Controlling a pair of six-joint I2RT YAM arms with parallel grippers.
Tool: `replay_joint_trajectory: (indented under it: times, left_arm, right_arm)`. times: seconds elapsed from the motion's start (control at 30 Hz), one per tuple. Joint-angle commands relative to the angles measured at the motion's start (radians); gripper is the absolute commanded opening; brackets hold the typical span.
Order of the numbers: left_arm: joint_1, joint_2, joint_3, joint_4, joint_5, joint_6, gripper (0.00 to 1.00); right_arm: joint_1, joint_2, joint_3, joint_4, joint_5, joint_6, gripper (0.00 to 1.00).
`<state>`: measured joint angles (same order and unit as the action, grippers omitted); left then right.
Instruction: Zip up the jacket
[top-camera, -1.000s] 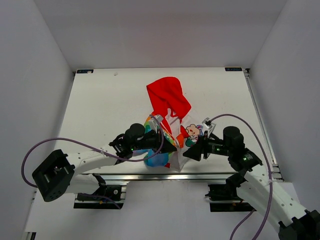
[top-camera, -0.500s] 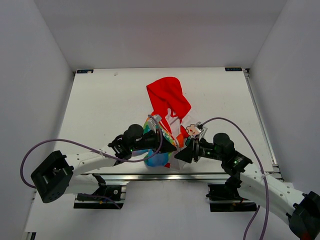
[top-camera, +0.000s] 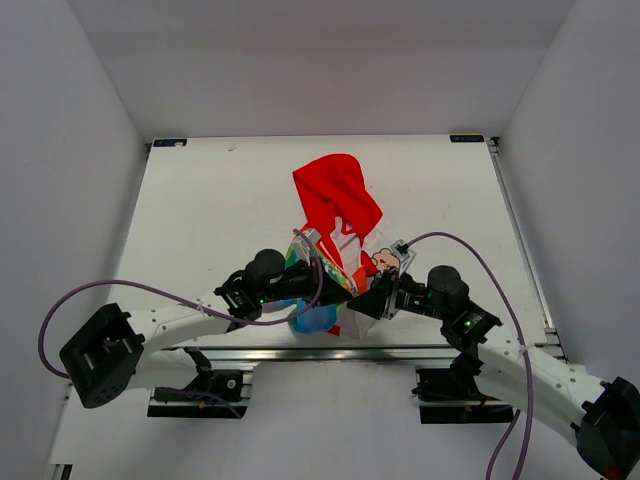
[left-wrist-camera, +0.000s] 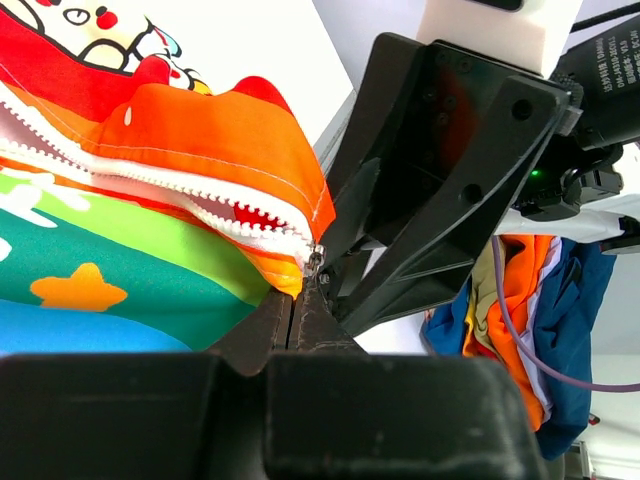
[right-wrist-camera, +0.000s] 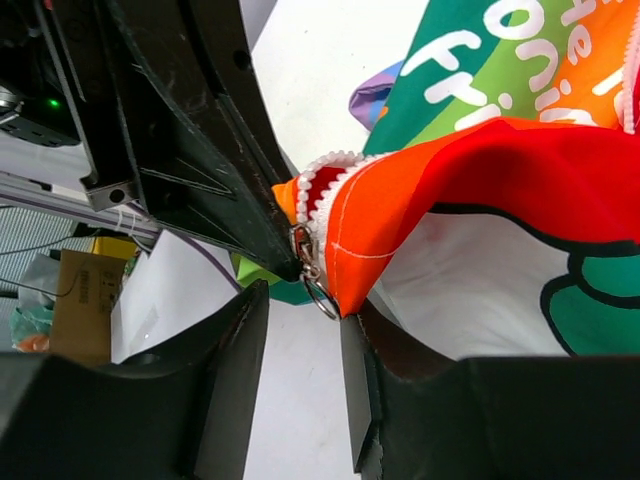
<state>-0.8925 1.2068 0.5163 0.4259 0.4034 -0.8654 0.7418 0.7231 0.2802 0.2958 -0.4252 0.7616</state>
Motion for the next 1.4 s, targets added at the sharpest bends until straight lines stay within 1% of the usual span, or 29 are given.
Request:
replay_joint_trajectory:
  times: [0.0, 0.07, 0.23, 0.3, 0.33, 0.37, 0.43, 0.5, 0.53, 0.6, 0.7, 0.77, 0.93, 1.03, 1.13, 1.3, 1.37]
  left_arm:
    - [-0.006, -0.032, -0.007, 0.011, -0.008, 0.002, 0.00]
    - [-0.005, -0.030, -0.012, 0.017, -0.002, 0.002, 0.00]
    - [-0.005, -0.035, -0.012, 0.011, -0.008, 0.003, 0.00]
    - [-0.006, -0.038, -0.010, 0.011, -0.008, 0.005, 0.00]
    - [-0.005, -0.038, -0.012, 0.011, -0.008, 0.006, 0.00]
    - [-0.005, -0.038, -0.010, 0.008, -0.008, 0.008, 0.00]
    - [-0.005, -0.038, -0.010, 0.007, -0.008, 0.015, 0.00]
    - [-0.005, -0.036, -0.009, -0.001, -0.006, 0.023, 0.00]
    - [-0.005, -0.035, -0.003, -0.024, -0.005, 0.037, 0.00]
    - [-0.005, -0.033, 0.008, -0.053, -0.006, 0.057, 0.00]
    - [-0.006, -0.035, 0.016, -0.098, -0.009, 0.086, 0.00]
    - [-0.006, -0.038, 0.022, -0.116, -0.008, 0.103, 0.00]
    - [-0.006, -0.032, 0.033, -0.151, 0.012, 0.132, 0.00]
    - [-0.006, -0.016, 0.039, -0.164, 0.012, 0.134, 0.00]
    - [-0.006, -0.010, 0.037, -0.158, 0.017, 0.131, 0.00]
    - [-0.006, -0.015, 0.031, -0.167, 0.014, 0.131, 0.00]
    - [-0.008, -0.021, 0.022, -0.158, 0.024, 0.129, 0.00]
  right_arm:
    - [0.005, -0.025, 0.016, 0.046, 0.014, 0.021, 0.40]
    - [0.005, -0.025, 0.017, 0.045, 0.016, 0.028, 0.40]
    - [0.005, -0.014, 0.020, 0.036, 0.022, 0.045, 0.28]
    - [0.005, -0.008, 0.024, 0.032, 0.020, 0.045, 0.25]
    - [0.005, -0.007, 0.024, 0.031, 0.022, 0.047, 0.19]
    - [0.005, -0.008, 0.024, 0.029, 0.025, 0.048, 0.16]
    - [0.005, -0.005, 0.028, 0.022, 0.026, 0.050, 0.10]
    - [0.005, -0.007, 0.034, -0.001, 0.020, 0.047, 0.09]
    - [0.005, -0.005, 0.046, -0.016, 0.022, 0.044, 0.06]
    - [0.005, -0.005, 0.059, -0.059, 0.023, 0.039, 0.06]
    - [0.005, 0.002, 0.089, -0.116, 0.017, 0.027, 0.02]
    - [0.005, 0.009, 0.102, -0.121, 0.006, 0.024, 0.00]
    - [0.005, 0.039, 0.123, -0.066, 0.014, 0.044, 0.00]
    - [0.005, 0.082, 0.155, -0.025, -0.030, 0.079, 0.00]
    - [0.005, 0.108, 0.180, -0.032, -0.067, 0.146, 0.00]
    - [0.005, 0.090, 0.231, -0.119, -0.001, 0.162, 0.00]
    - [0.005, 0.073, 0.241, -0.142, 0.067, 0.134, 0.00]
